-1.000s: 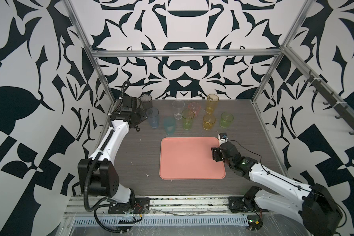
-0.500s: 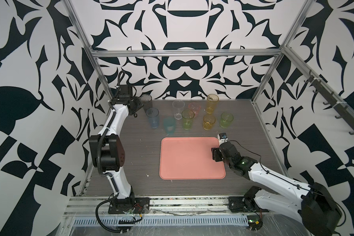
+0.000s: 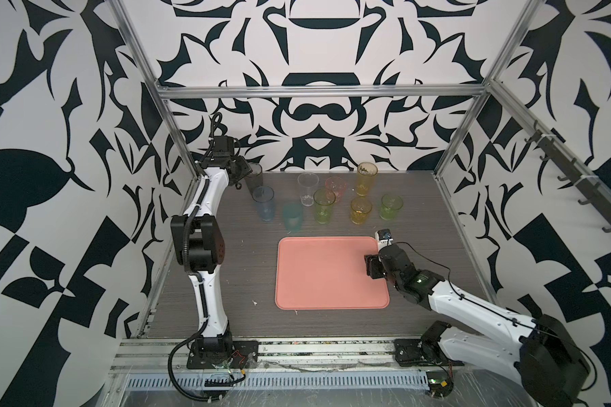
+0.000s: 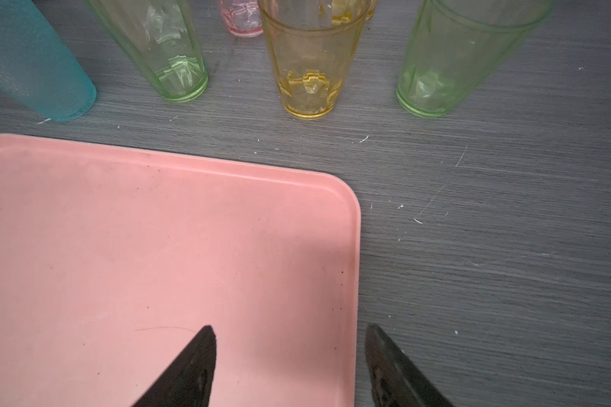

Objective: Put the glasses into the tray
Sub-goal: 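Release the tray and raise the left gripper toward the grey glass farthest back, then lower the open left gripper around the grey glass and close it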

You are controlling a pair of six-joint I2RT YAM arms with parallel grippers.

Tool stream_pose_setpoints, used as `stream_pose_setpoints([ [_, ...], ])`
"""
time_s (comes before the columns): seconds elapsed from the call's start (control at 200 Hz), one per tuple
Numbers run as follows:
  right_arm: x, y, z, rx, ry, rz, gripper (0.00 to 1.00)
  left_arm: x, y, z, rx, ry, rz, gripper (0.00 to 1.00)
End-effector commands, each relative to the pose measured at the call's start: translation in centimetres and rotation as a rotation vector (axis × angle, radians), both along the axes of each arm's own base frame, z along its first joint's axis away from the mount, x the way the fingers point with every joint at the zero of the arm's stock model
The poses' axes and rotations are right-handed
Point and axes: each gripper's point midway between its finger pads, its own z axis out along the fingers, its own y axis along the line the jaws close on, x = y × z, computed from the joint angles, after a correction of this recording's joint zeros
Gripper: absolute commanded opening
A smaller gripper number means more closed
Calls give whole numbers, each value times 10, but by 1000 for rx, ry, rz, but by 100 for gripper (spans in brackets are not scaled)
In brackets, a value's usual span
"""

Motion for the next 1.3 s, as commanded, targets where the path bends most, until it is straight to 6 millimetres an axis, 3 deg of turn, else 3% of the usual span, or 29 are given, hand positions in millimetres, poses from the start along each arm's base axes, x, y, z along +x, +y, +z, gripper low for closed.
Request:
stream_pose_setpoints([
  [0.0, 6, 3, 6, 11, -30, -2, 70, 4, 3, -9, 13, 26, 3, 59],
  [0.6, 9, 5, 0, -5, -12, 1, 69, 16, 5, -43, 39, 90, -5, 55],
  [1.095, 9, 5, -1, -8, -7, 3, 68, 16, 9, -55, 61, 117, -8, 51],
  [1.295, 10, 5, -2, -11, -5, 2, 68, 17, 10, -55, 63, 119, -13, 43],
])
